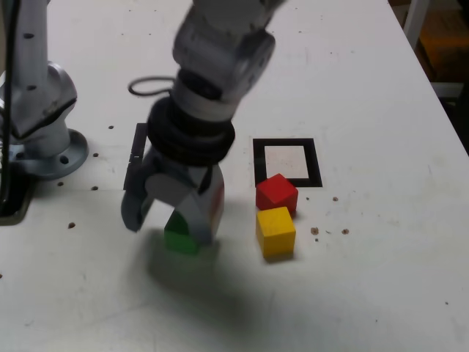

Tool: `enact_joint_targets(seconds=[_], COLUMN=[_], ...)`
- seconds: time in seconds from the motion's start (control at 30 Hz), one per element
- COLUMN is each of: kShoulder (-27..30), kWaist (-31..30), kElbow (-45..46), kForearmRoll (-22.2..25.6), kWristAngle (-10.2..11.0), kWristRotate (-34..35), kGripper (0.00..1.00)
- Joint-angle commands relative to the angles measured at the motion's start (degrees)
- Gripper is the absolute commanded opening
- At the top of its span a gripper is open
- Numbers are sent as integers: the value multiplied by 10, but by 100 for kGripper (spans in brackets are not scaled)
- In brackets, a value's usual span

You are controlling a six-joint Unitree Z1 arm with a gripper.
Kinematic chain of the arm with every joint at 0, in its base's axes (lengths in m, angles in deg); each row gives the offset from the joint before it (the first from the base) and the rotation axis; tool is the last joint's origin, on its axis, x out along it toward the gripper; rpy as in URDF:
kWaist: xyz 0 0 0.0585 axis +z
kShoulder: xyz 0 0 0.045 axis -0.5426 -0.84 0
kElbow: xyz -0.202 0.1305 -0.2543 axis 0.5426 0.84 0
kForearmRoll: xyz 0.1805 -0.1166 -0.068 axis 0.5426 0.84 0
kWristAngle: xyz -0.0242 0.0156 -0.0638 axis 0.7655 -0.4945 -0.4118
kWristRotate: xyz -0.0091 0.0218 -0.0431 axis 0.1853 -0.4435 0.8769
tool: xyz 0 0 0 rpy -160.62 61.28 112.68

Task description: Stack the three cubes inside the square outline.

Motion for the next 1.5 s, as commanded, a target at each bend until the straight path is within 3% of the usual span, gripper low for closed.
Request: enact_joint_targets(seconds=[0.0, 0.1, 0.23, 0.37, 1.03, 1.47], kShoulder=[9, 17, 17, 5, -84, -125], kWaist=[-1, -1, -1, 1, 72, 117], kElbow=[-17, -57, -159, -213, -247, -200], kForearmRoll=[28, 78, 152, 163, 113, 40], kWristAngle=[20, 62, 141, 170, 152, 117], kWristRotate=[19, 49, 75, 71, 47, 0], kGripper=[76, 76, 76, 76, 76, 76])
